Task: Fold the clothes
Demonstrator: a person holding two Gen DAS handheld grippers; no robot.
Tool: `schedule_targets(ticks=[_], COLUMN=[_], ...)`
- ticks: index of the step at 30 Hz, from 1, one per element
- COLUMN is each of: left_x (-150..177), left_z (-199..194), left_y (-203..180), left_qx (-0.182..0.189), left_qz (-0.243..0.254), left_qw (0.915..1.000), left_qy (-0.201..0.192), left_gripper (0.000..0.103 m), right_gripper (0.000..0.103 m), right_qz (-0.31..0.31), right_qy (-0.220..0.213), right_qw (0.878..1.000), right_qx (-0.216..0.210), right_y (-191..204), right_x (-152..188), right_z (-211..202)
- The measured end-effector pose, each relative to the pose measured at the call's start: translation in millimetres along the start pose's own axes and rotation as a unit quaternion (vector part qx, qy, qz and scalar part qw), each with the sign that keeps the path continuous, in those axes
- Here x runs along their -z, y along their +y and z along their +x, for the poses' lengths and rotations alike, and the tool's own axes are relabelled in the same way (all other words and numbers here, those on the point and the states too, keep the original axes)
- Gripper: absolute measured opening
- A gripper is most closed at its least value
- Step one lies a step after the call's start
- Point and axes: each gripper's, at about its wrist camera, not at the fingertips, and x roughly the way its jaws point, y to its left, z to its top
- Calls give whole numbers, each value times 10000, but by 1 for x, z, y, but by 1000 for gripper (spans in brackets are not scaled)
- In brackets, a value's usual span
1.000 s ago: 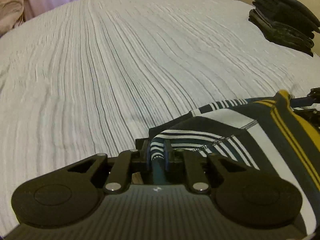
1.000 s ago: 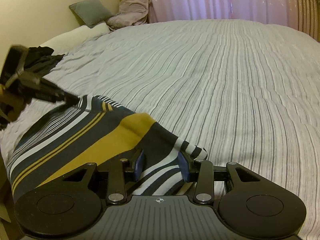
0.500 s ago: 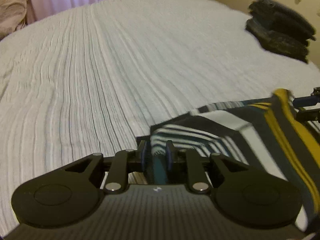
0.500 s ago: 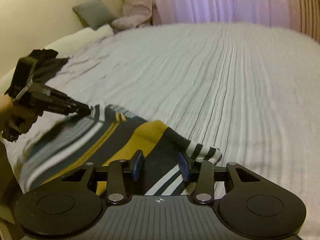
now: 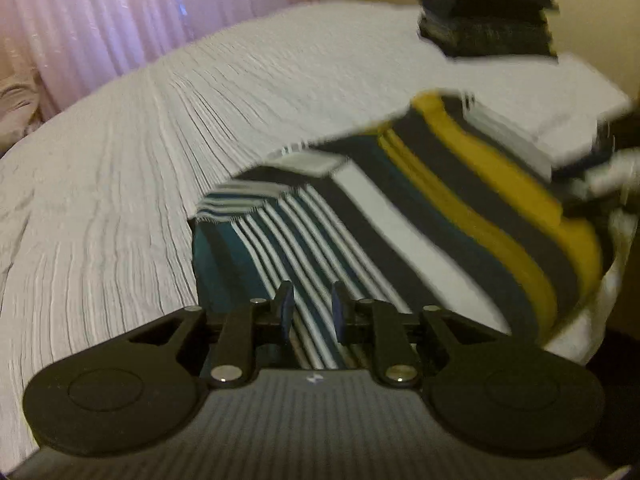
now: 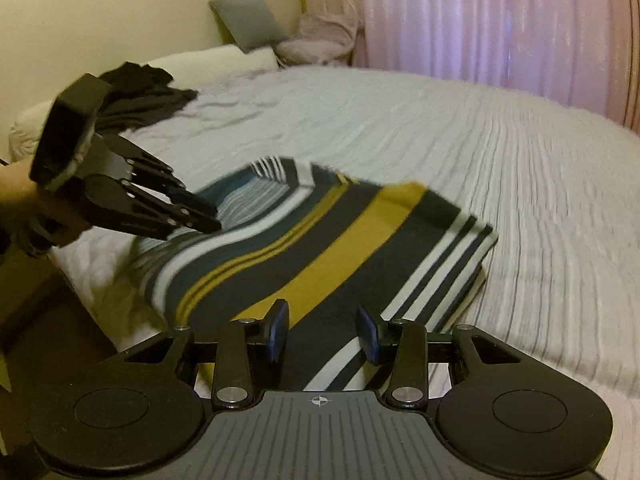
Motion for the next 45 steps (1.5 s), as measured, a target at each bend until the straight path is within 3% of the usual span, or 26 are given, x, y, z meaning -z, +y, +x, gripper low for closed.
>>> schedule_targets(ticks=[4,7,10,15,18,21,23,28,30,32,37,40,45], left_x=[-2,4,15,25,29,26,26,28,32,37,52,61,62], left_z=[-21,-21,-14,-5,-3,2,1,-16,-22,-26,-35,-22,-27], left_y=[-18,-37,-46,-37,-33,-31,-31,-22,-14,-8,-1,2,-3], left_qx=[398,771,726,856,851,865,862,701,599,464,165,204,63], left_qz=[-221,-186,-194,-698,-809,-840,-790,-1032,-1235,-1306,-1396,-1582,-1454], left_qw=[9983,9961,9965,9932,9922,9920,9925,9907,9890,9891,9889,9867,9888], left_qy=[-375,-392,-367,-381,-408,-374,-362,-544,-544,-502,-477,-310,-320], left_gripper=[18,18,18,18,18,18,18,19,19,19,20,20,20], right_gripper=[41,41,41,41,41,42,42,43,43,43,43,43,44], right_qz=[67,329,207,294,260,538,655,541,462,-6,174,-61,-157], right_qy=[88,32,-28,207,709,829,771,85,242,367,-355,-74,-353], right_qw=[9998,9992,9998,9993,9971,9950,9947,9984,9984,9993,9992,9999,9991], right_qx=[-140,-233,-67,-97,10,-127,-165,-140,-211,-36,-20,-44,167], right_y=[-6,-24,-37,-55,-64,-81,-83,-51,-35,-21,4,14,27], right_x=[10,-10,-40,-83,-90,-89,-93,-81,-67,-52,-39,-16,-7], right_z=[6,9,20,79,125,146,138,78,77,81,38,50,40])
